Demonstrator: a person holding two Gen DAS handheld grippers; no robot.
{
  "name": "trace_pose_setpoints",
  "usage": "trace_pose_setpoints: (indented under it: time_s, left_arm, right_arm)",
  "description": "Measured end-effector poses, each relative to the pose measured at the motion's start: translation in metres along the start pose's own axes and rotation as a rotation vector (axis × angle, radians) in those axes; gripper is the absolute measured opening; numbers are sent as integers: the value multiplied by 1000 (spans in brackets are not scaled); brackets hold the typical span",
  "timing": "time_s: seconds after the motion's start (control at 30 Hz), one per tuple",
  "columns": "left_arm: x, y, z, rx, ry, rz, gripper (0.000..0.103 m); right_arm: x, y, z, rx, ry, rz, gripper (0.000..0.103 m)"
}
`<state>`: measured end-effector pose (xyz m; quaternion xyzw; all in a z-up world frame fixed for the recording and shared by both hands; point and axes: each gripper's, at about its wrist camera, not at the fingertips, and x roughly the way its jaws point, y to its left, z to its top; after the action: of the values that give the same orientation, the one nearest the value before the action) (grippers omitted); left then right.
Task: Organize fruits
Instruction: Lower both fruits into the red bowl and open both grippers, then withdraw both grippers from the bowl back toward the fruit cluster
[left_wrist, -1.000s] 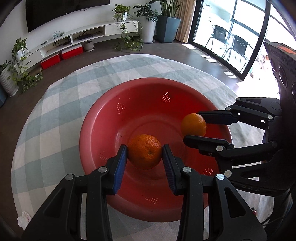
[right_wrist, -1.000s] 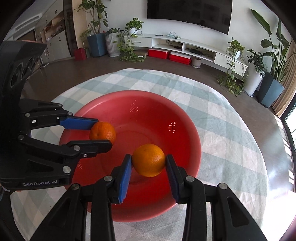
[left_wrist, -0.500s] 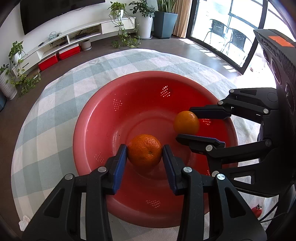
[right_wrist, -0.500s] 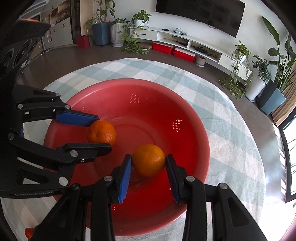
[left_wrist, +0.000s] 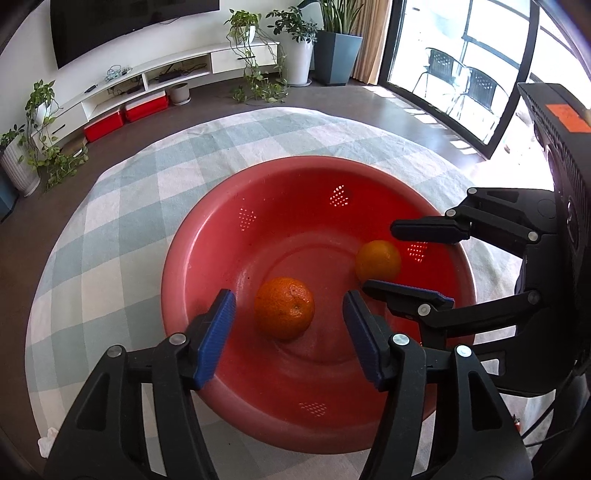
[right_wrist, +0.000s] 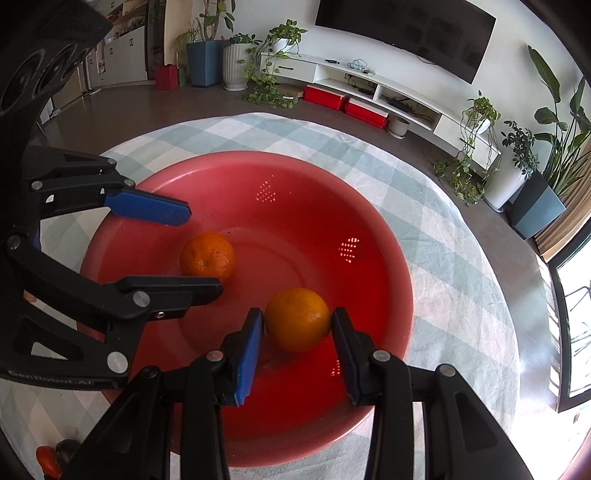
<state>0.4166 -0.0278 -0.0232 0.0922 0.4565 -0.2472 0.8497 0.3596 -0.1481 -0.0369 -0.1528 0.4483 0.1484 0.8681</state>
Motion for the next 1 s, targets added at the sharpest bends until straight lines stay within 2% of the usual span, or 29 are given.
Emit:
trace_pose_setpoints:
  time_s: [0.07, 0.17, 0.23, 0.4, 0.47, 0.53, 0.63, 0.77, 1.0]
  left_arm:
    - [-6, 0, -1, -9, -11, -4, 70]
    - [-20, -1, -4, -15, -37, 0, 75]
    - [-33, -2, -9, -23, -55, 4, 75]
    - [-81, -3, -33, -63, -132, -12, 86]
    - [-101, -6, -49, -79, -160, -30, 89]
    - [-119, -10, -67, -95, -178, -56, 90]
    - [-142, -21, -97, -104, -196, -83, 97]
    - [-164, -36, -143, -135, -196, -110, 101]
    - [-184, -63, -223, -210, -187, -97, 101]
  right_arm:
    - [-2, 0, 0, 9, -3, 42, 61]
    - [-10, 5, -1, 0, -21, 16, 69]
    - [-19, 4, -3, 6, -38, 22, 69]
    - [-59, -5, -12, 64, -107, 20, 70]
    - [-81, -9, -22, 103, -152, 35, 74]
    - [-107, -11, -38, 146, -202, 58, 77]
    - [-141, -10, -65, 202, -277, 98, 81]
    - [-178, 1, -107, 272, -349, 130, 82]
    - [-205, 36, -172, 345, -389, 149, 82]
